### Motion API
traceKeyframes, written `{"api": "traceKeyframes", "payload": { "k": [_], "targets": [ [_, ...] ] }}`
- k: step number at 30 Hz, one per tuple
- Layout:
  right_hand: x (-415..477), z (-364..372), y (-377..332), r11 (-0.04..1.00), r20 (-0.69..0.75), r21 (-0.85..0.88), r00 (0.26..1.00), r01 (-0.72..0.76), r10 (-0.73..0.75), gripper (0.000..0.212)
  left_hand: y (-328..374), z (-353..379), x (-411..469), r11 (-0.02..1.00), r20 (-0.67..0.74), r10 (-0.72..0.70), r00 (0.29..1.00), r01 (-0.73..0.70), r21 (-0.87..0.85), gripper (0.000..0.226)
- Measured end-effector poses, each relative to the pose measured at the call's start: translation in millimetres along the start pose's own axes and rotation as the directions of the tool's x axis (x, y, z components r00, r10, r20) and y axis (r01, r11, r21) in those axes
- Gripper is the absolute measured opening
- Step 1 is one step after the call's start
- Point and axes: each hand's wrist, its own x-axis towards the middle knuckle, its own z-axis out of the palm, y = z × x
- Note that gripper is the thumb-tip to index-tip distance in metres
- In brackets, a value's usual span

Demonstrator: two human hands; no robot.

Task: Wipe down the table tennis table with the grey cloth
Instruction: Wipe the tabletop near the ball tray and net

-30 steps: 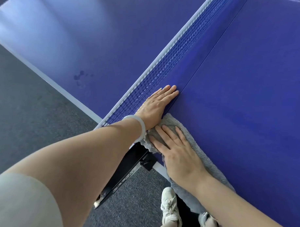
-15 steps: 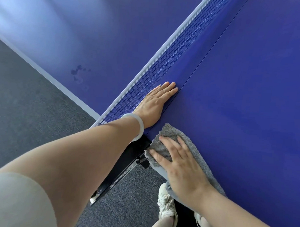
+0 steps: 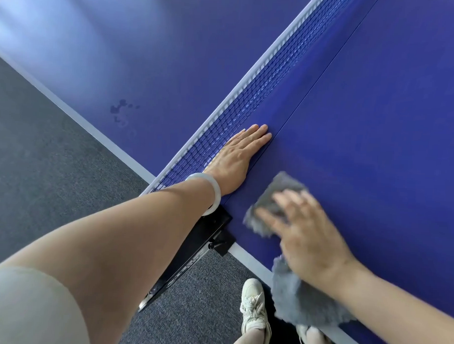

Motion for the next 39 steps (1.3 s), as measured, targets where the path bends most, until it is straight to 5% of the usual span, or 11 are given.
{"api": "traceKeyframes", "payload": {
  "k": [3,7,11,15,20,24,28,34,39],
  "targets": [
    [22,-11,-3,0.952,-0.019,0.077,0.954,-0.297,0.299,0.065,1,0,0,1.0,-0.011,-0.009,1.0,0.009,-0.01,0.066],
    [6,6,-68,0.989,0.045,0.148,0.999,-0.018,0.012,0.068,0,-1,0,1.0,-0.016,-0.004,1.0,0.003,-0.021,0.067],
    [-18,3,-36,0.949,0.03,0.225,0.972,0.222,-0.234,0.056,0,0,0,0.999,-0.027,0.008,1.0,-0.009,-0.039,0.066],
    [-4,-11,-3,0.892,0.112,0.441,0.98,0.101,-0.166,0.052,-3,3,0,0.999,-0.025,0.012,1.0,-0.013,-0.039,0.068],
    [-21,-7,-6,0.702,0.258,0.703,0.96,-0.11,-0.108,0.088,-4,3,-2,0.999,-0.033,0.009,0.999,-0.011,-0.052,0.069],
    [-41,8,-2,0.934,0.067,0.3,0.973,0.193,-0.223,0.065,-5,4,-2,0.998,-0.038,0.007,0.999,-0.009,-0.06,0.069],
    [-24,19,-20,0.968,-0.005,0.126,0.976,0.217,-0.218,0.06,-3,3,-1,0.998,-0.035,0.003,0.999,-0.005,-0.062,0.071],
    [26,16,-51,0.981,-0.043,0.16,0.993,0.112,-0.106,0.053,-4,-5,3,0.996,0.024,0.0,1.0,0.002,-0.084,0.077],
    [-16,22,-31,0.953,-0.004,0.122,0.961,0.276,-0.277,0.061,-6,-7,3,0.998,0.063,0.011,0.998,-0.007,-0.065,0.074]
  ]
}}
